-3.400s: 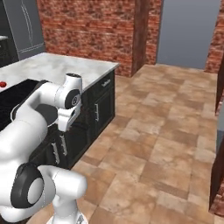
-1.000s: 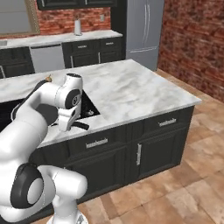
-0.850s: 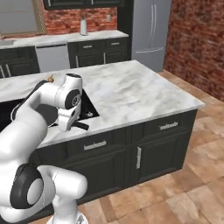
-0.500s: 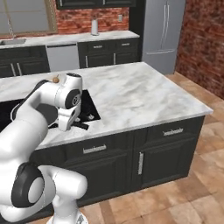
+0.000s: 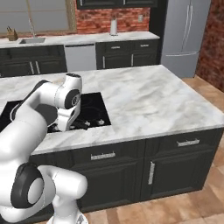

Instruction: Place the pan on the center burner on the stove. Then place the tomato and the onion in the pan and turn on the center burner.

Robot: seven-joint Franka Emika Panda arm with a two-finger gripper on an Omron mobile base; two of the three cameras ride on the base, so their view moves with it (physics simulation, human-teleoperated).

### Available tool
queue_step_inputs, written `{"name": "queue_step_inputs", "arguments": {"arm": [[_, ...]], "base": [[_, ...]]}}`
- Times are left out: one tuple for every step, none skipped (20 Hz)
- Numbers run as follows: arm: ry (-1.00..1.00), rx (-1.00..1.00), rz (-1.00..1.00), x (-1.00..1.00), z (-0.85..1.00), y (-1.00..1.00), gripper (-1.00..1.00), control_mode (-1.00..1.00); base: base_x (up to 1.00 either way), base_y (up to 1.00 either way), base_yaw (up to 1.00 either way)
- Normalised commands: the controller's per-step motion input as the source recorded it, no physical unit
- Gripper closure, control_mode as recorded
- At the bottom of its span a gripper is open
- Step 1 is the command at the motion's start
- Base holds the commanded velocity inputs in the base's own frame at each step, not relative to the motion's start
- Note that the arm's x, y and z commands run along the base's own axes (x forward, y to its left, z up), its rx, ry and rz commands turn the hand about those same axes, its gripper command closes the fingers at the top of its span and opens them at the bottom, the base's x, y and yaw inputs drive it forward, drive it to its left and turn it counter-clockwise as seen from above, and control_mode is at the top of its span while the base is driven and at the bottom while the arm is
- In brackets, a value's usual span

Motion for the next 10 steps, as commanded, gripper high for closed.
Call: {"name": "queue_step_inputs", "arguments": {"arm": [[0.0, 0.0, 0.0, 0.0, 0.0, 0.0, 1.0, 1.0], [0.0, 0.0, 0.0, 0.0, 0.0, 0.0, 1.0, 1.0], [0.0, 0.0, 0.0, 0.0, 0.0, 0.0, 1.0, 1.0], [0.0, 0.0, 0.0, 0.0, 0.0, 0.0, 1.0, 1.0], [0.0, 0.0, 0.0, 0.0, 0.0, 0.0, 1.0, 1.0], [0.0, 0.0, 0.0, 0.0, 0.0, 0.0, 1.0, 1.0], [0.0, 0.0, 0.0, 0.0, 0.0, 0.0, 1.0, 1.0], [0.0, 0.0, 0.0, 0.0, 0.0, 0.0, 1.0, 1.0], [0.0, 0.0, 0.0, 0.0, 0.0, 0.0, 1.0, 1.0], [0.0, 0.0, 0.0, 0.0, 0.0, 0.0, 1.0, 1.0]], "base": [[0.49, -0.23, 0.25], [0.47, -0.24, 0.25], [0.44, -0.25, 0.25], [0.44, -0.26, 0.26], [0.44, -0.24, 0.26], [0.44, -0.23, 0.26], [0.45, -0.21, 0.26], [0.45, -0.2, 0.26], [0.43, -0.2, 0.26], [0.42, -0.17, 0.26]]}}
